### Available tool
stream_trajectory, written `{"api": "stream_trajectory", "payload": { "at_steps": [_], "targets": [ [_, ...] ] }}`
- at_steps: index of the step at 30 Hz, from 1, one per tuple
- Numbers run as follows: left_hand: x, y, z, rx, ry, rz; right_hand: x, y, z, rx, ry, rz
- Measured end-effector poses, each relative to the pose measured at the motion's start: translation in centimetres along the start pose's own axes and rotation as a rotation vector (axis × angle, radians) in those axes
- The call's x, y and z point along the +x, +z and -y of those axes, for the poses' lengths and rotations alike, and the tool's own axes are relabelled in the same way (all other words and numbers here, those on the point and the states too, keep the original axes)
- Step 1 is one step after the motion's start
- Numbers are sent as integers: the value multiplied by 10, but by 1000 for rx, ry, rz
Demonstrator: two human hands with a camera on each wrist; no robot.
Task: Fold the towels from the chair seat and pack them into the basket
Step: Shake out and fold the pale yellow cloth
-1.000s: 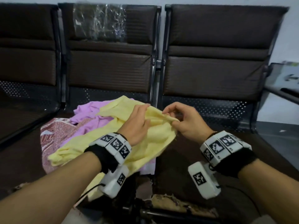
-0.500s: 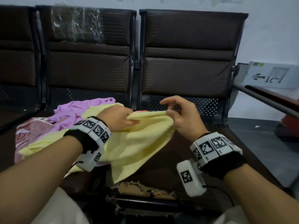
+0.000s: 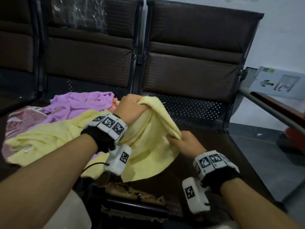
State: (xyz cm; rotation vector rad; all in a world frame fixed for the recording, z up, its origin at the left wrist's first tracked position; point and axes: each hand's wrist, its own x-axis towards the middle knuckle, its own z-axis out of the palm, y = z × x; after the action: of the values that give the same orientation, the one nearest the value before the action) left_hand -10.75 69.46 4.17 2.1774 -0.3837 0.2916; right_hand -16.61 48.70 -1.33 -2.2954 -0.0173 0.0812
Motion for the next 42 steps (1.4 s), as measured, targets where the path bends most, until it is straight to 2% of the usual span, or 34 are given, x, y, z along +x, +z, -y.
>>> {"api": "stream_trajectory", "payload": {
  "at_steps": [3,6,7,10,12,13,15,17,18,20,22,25,27,28,30,32,34,36,39,42],
  "targets": [
    [1,-5,7,11,-76,-67,9,-10,5,250,16,-122],
    [-1,-12,20,163,-38,-14,16,-24,11,499,100,-311],
    [-3,-15,25,235,-12,53,17,-28,13,567,115,-368],
    [-7,-19,40,480,38,377,17,-41,20,752,103,-576],
    [-7,-24,48,560,14,473,17,-52,24,768,79,-723],
    [-6,-27,52,579,10,464,17,-57,25,782,66,-783],
    [-1,-32,54,567,45,334,20,-62,24,848,48,-830],
    [1,-32,50,404,90,137,23,-56,21,855,29,-775],
    [2,-30,45,292,106,64,26,-49,18,785,32,-718],
    [2,-22,36,139,104,49,31,-32,9,535,47,-549],
    [-1,-11,39,130,81,155,35,-16,-1,343,60,-295],
    [-8,2,57,244,56,483,39,-1,-17,-95,76,69],
    [-14,6,67,304,16,743,40,1,-27,-406,121,175],
    [-16,7,71,326,16,841,41,1,-31,-487,162,212],
    [-18,4,74,321,43,948,44,0,-36,-551,239,279],
    [-16,-2,77,278,46,971,46,0,-38,-625,275,331],
    [-12,-8,80,269,37,951,45,-1,-39,-736,304,355],
    [-7,-12,84,316,47,869,43,-3,-43,-817,351,365],
    [-2,-13,87,407,56,579,35,-8,-52,-851,413,375],
    [3,-14,86,299,-16,349,32,-9,-56,-843,386,299]
  ]
}}
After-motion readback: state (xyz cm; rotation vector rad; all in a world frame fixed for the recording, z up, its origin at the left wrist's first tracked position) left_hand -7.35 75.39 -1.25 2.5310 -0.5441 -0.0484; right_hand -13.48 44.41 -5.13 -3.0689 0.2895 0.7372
